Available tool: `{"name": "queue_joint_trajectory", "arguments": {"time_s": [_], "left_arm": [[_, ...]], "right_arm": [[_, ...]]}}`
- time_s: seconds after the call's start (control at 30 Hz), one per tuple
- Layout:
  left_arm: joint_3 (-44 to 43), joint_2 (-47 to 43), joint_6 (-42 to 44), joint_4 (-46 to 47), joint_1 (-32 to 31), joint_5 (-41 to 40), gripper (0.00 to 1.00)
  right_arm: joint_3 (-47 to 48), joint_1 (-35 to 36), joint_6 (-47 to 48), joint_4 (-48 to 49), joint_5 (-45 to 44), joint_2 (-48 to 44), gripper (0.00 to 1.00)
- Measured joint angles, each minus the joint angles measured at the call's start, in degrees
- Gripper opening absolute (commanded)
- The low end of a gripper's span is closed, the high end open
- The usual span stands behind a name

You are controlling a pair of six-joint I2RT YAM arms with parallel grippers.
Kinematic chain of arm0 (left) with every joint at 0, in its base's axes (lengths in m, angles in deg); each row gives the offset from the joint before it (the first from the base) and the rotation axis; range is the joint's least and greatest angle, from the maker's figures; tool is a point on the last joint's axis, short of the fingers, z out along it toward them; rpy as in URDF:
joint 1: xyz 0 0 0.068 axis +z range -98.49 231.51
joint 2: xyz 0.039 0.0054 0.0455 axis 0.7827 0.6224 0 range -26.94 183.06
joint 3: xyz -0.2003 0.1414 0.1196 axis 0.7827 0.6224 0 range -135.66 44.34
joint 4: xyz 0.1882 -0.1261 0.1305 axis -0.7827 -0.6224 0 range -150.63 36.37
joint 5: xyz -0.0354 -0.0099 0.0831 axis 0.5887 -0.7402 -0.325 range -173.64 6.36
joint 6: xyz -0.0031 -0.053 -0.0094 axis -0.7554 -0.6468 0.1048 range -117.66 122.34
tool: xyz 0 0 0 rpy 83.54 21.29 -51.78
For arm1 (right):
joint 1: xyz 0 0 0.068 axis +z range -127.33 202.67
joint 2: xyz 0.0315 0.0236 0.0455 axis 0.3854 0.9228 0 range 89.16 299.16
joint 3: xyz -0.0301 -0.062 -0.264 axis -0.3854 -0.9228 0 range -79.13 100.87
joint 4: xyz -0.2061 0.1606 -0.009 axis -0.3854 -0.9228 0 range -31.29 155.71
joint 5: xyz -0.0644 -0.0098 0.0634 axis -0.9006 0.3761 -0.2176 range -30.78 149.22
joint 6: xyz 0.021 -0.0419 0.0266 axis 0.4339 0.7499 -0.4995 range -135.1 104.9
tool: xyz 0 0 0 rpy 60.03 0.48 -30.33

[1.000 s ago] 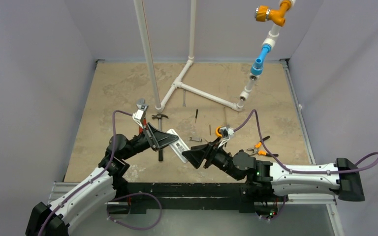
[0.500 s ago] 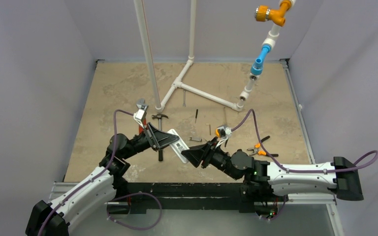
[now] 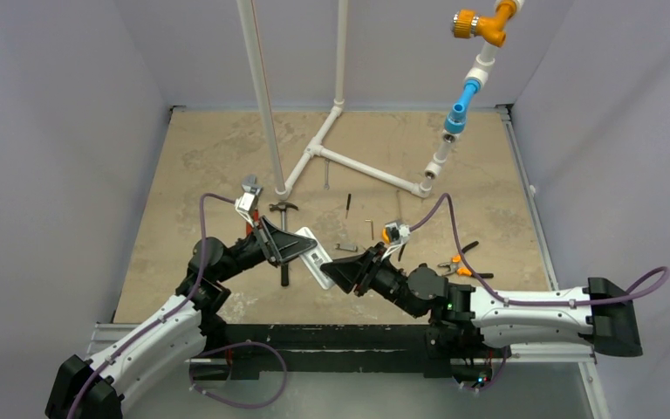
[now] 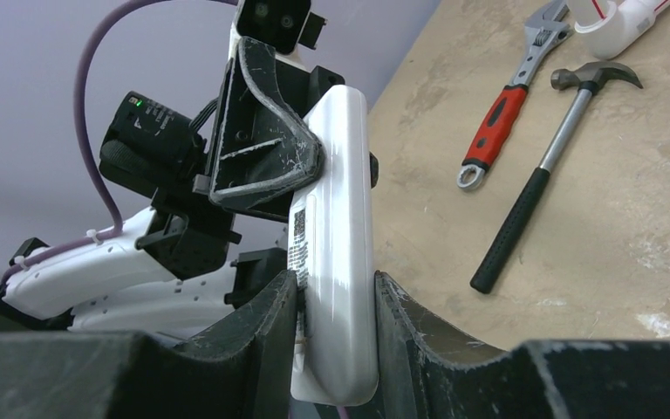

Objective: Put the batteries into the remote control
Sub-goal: Load the battery cover into the remote control.

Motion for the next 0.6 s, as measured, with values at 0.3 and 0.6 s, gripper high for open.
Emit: {"name": "queue_joint_trajectory", "arguments": {"time_s": [0.3,0.6], "left_arm": [[0.0,1.16,0.0,2.12,0.37,-0.11,0.0],[0.0,2.03,-0.04,2.62,-0.17,1.2,0.0]], "right_arm": [[0.0,-0.81,-1.38,1.42,1.01,1.01,0.42],[0.04,-1.27,-3.21,3.37,5.18,3.98,0.25]]}}
